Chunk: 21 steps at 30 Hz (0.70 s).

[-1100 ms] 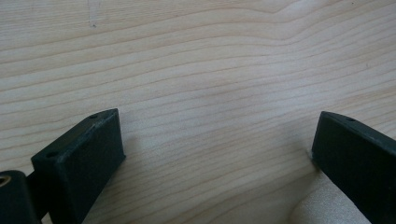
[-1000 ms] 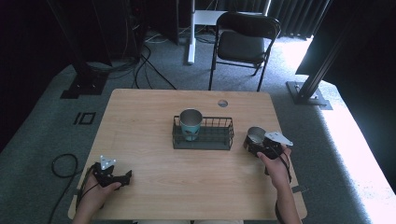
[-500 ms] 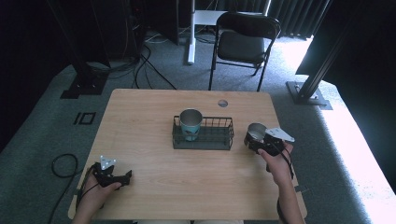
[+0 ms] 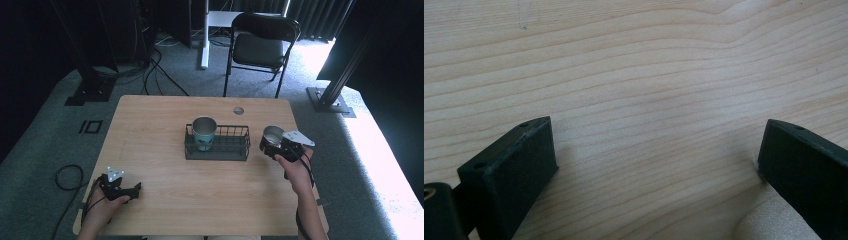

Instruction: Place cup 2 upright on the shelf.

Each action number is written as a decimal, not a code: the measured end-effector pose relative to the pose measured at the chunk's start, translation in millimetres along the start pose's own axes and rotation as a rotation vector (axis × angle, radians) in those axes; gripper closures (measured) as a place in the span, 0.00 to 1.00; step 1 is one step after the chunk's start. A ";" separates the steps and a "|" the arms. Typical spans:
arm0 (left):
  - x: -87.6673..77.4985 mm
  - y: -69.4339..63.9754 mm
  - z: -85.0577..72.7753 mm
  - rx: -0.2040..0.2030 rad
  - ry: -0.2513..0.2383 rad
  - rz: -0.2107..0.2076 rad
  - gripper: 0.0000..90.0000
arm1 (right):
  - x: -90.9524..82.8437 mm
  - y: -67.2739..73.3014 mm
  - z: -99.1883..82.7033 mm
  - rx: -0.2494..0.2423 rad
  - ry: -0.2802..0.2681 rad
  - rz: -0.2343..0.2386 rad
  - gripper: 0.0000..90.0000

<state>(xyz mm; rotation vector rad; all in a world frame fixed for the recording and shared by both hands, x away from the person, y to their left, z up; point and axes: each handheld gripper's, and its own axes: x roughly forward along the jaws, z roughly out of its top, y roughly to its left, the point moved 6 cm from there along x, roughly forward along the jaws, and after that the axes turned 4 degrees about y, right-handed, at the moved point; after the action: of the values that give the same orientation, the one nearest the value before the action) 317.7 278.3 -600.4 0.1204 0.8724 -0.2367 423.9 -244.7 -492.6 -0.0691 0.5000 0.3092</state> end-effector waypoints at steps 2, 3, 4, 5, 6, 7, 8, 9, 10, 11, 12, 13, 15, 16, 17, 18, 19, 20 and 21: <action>0.0 0.0 0.0 0.000 0.000 0.000 0.03 | -0.7 1.9 4.6 -0.004 -0.005 0.001 0.20; 0.0 0.0 0.0 0.000 0.000 0.000 0.03 | -1.2 2.8 7.0 -0.005 -0.006 0.001 0.20; 0.0 0.0 0.0 0.000 0.000 0.000 0.03 | -1.4 4.1 9.4 -0.006 -0.009 0.004 0.20; 0.0 0.0 0.0 0.000 0.000 0.000 0.03 | -1.7 5.4 11.7 -0.006 -0.011 0.007 0.20; 0.0 0.0 0.0 0.000 0.000 0.000 0.03 | -1.9 6.5 14.1 -0.010 -0.013 0.006 0.20; 0.0 0.0 0.0 0.000 0.000 0.000 0.03 | -2.1 7.6 16.6 -0.012 -0.015 0.008 0.20; 0.0 0.0 0.0 0.000 0.000 0.000 0.03 | -2.3 8.7 19.2 -0.015 -0.016 0.011 0.20; 0.0 0.0 0.0 0.000 0.000 0.000 0.03 | -2.7 9.4 22.2 -0.017 -0.020 0.011 0.20; 0.0 0.0 0.0 0.000 0.000 0.000 0.03 | -3.1 10.1 25.2 -0.018 -0.025 0.011 0.20; 0.0 0.0 0.0 0.000 0.000 0.000 0.03 | -3.5 11.0 28.3 -0.019 -0.028 0.014 0.20; 0.0 0.0 0.0 0.000 0.000 0.000 0.03 | -3.9 12.0 31.3 -0.022 -0.032 0.014 0.20; 0.0 0.0 0.0 0.000 0.000 0.000 0.03 | -4.3 13.4 34.0 -0.025 -0.034 0.018 0.20; 0.0 0.0 0.0 0.000 0.000 0.000 0.03 | -4.8 15.9 39.2 -0.031 -0.039 0.021 0.20; 0.0 0.0 0.0 -0.001 -0.001 0.000 0.03 | -4.9 17.1 41.4 -0.034 -0.038 0.022 0.20; 0.0 0.0 0.0 0.000 -0.001 0.000 0.03 | -4.7 18.4 43.6 -0.037 -0.040 0.025 0.20; 0.0 0.0 0.0 0.000 -0.001 0.000 0.03 | -4.7 19.8 45.7 -0.039 -0.041 0.026 0.20; 0.0 0.0 0.0 -0.001 -0.001 0.000 0.03 | -4.5 21.1 47.7 -0.042 -0.042 0.029 0.20; -0.1 0.2 0.0 0.002 0.000 0.001 0.03 | -4.4 22.7 49.5 -0.044 -0.043 0.033 0.20; -0.1 0.2 0.0 0.003 0.001 0.001 0.03 | -4.3 24.1 51.3 -0.049 -0.046 0.035 0.20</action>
<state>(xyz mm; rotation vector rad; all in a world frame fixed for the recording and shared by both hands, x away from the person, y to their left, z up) 317.7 278.5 -600.4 0.1234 0.8728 -0.2370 436.5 -215.8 -445.4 -0.1005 0.4486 0.3565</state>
